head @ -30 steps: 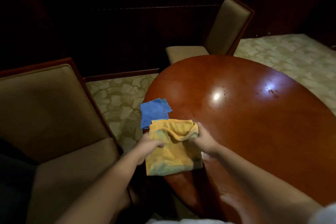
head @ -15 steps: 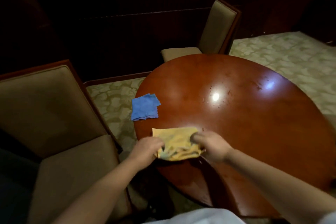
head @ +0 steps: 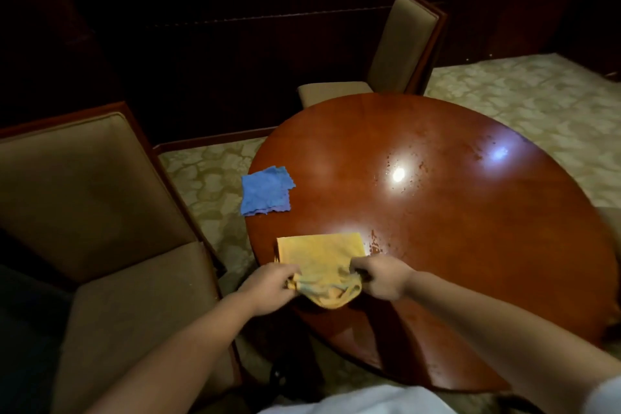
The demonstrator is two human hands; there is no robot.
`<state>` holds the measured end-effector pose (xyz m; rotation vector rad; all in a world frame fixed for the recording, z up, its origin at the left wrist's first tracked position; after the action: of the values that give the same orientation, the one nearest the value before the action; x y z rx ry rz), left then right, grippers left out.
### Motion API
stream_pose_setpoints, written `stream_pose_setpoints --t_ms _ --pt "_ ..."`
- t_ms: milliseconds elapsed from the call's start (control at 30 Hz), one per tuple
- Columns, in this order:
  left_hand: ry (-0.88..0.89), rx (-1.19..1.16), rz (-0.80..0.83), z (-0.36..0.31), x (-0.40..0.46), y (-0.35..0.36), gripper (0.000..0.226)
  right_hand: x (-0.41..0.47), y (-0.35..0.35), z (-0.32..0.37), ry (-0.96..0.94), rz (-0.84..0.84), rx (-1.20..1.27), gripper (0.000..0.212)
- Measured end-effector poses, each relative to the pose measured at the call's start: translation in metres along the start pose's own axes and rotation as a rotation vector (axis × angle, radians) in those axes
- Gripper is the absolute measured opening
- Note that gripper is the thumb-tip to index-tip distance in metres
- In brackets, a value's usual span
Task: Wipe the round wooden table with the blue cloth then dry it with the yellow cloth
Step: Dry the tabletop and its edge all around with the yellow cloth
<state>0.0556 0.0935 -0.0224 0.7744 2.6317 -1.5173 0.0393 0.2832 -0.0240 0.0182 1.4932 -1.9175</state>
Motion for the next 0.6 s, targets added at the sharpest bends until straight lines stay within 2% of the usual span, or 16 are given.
stream_pose_setpoints --t_ms 67,100,167,300,400,500,600 --pt "-0.113 -0.340 -0.184 0.010 0.007 -0.026 0.021 0.005 -0.028 -0.010 0.150 -0.104 0.407 0.009" --pt "-0.122 -0.513 -0.221 0.010 0.009 -0.037 0.015 0.007 -0.043 -0.013 0.189 -0.158 0.596 0.014" --pt "-0.113 -0.681 -0.218 0.007 0.017 -0.052 0.016 0.011 -0.066 -0.015 0.217 -0.217 0.758 0.025" --pt "-0.060 -0.488 -0.258 0.007 0.031 -0.072 0.030 0.025 -0.086 -0.006 0.146 -0.203 0.468 0.019" --pt "-0.004 -0.111 -0.288 0.005 0.032 -0.081 0.024 0.028 -0.098 0.002 0.020 -0.395 0.091 0.015" --pt "0.052 0.203 -0.157 0.005 0.030 -0.066 0.030 0.031 -0.084 0.025 -0.254 -0.481 -0.279 0.015" --pt "0.046 0.360 -0.039 0.010 0.029 -0.042 0.040 0.036 -0.057 0.028 -0.386 -0.464 -0.458 0.033"
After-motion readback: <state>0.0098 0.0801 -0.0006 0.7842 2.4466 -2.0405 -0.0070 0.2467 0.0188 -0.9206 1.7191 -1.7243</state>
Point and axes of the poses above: each hand's wrist, its own x-axis towards the middle knuckle, its own y-axis out of the palm, z = x × y, the point moved 8 cm from there along x, towards the middle knuckle, and after that the axes turned 4 degrees about -x, right-handed, at the moved point
